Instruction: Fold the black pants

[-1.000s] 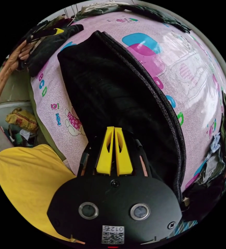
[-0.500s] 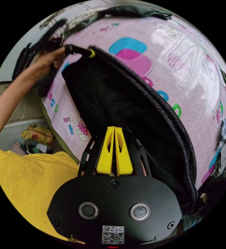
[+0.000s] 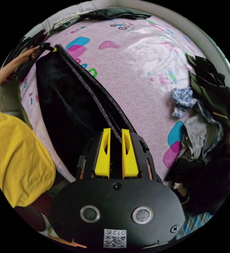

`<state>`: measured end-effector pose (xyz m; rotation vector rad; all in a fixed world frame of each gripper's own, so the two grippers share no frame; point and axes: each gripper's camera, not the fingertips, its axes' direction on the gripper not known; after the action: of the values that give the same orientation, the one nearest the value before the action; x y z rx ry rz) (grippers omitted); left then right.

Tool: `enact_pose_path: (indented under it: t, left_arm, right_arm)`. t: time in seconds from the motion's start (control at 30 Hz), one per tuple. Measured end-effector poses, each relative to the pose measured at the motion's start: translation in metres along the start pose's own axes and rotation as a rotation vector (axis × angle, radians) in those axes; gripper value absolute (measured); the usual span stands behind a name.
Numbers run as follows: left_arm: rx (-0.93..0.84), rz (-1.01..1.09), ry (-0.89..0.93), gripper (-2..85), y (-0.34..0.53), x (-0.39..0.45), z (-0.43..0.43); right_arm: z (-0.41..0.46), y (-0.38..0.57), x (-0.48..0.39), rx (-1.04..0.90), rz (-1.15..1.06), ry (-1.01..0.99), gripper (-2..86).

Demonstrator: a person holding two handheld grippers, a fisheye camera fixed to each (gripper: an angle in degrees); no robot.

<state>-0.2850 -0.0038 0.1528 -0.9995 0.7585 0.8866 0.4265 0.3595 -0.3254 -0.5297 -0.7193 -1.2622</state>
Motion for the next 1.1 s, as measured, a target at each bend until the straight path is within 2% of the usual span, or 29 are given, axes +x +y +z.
enact_pose_path:
  t: [0.07, 0.23, 0.37, 0.43, 0.53, 0.7, 0.83, 0.93, 1.1]
  left_arm:
    - [-0.009, -0.01, 0.0, -0.2, -0.006, 0.003, 0.001]
    - [-0.027, -0.036, -0.002, -0.2, -0.02, 0.013, 0.006]
    - [-0.04, -0.047, -0.018, -0.1, -0.03, 0.025, 0.011]
    - [-0.04, -0.054, -0.012, -0.1, -0.034, 0.028, 0.014]
    - [-0.043, -0.088, 0.016, -0.1, -0.039, 0.033, 0.019]
    - [-0.005, -0.091, -0.022, 0.2, -0.045, 0.052, 0.017]
    - [0.05, -0.061, -0.014, 0.6, -0.047, 0.069, 0.009]
    - [0.098, 0.133, -0.039, 1.0, -0.048, 0.102, 0.006]
    - [-0.001, 0.514, -0.368, 3.6, -0.048, 0.164, 0.033]
  right_arm:
    - [0.01, -0.012, -0.007, -0.044, -0.099, 0.011, 6.1]
    - [0.025, -0.026, -0.001, -0.112, -0.146, 0.006, 2.2]
    - [-0.008, -0.02, 0.045, 0.036, -0.008, -0.096, 1.0]
    - [0.006, -0.02, 0.059, 0.028, 0.048, -0.137, 0.9]
    - [0.036, -0.026, 0.054, -0.03, 0.05, -0.085, 1.1]
    - [0.022, -0.015, 0.062, -0.043, 0.106, -0.068, 1.9]
    - [-0.031, -0.005, 0.042, 0.182, 0.058, -0.044, 1.8]
    - [-0.036, -0.025, 0.009, 0.21, -0.099, -0.1, 1.9]
    - [-0.028, -0.06, -0.024, 0.211, -0.23, -0.106, 1.9]
